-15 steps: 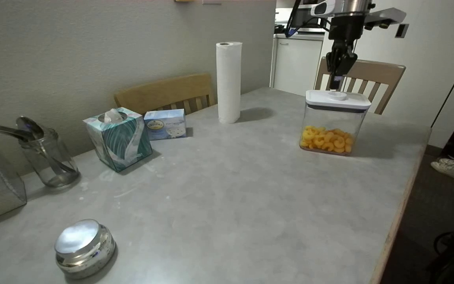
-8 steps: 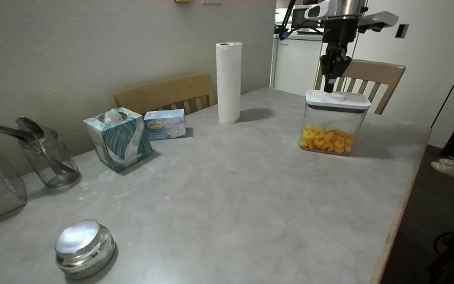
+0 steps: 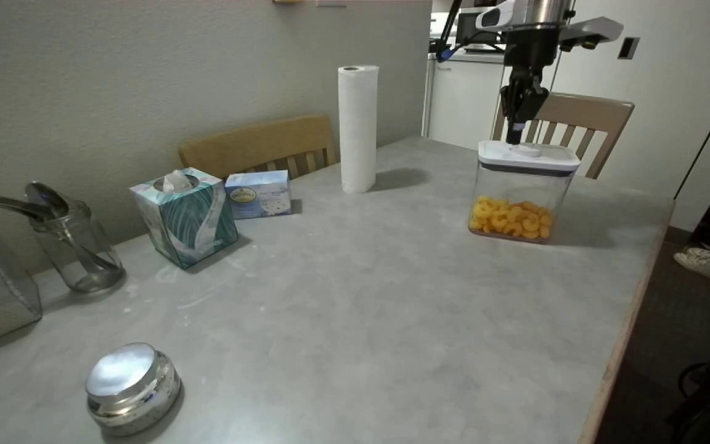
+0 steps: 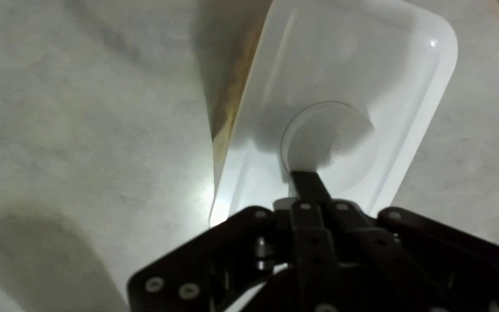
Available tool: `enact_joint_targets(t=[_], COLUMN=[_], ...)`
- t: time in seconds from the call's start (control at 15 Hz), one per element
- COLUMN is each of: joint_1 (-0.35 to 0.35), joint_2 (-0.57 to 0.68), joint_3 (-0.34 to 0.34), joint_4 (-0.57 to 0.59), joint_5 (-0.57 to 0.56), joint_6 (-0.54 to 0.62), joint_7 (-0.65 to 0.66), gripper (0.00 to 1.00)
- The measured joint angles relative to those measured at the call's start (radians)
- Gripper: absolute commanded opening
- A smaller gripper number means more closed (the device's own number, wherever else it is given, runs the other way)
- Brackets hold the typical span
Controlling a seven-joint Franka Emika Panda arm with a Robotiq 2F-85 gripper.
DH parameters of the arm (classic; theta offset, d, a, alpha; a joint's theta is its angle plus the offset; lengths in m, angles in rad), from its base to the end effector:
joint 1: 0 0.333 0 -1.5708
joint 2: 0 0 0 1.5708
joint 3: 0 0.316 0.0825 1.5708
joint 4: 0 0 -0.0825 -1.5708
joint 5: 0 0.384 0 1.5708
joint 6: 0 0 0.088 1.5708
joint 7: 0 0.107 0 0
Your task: Place the lid on the container then push the button
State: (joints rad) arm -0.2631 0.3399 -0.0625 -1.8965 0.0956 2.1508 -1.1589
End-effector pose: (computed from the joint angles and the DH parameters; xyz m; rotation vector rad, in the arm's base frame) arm 0.5843 -0.1911 0.3175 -2.8139 -1.1570 0.0363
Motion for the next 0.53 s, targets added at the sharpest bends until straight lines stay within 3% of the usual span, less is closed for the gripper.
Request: enact_joint_targets(t=[0.53], joint_1=[-0.016], joint_2=[0.032], joint_3=[0.000], joint_4=[0.018], joint_5=[0.078], joint_6=[-0.016], joint_7=[-0.039], gripper=[0.00])
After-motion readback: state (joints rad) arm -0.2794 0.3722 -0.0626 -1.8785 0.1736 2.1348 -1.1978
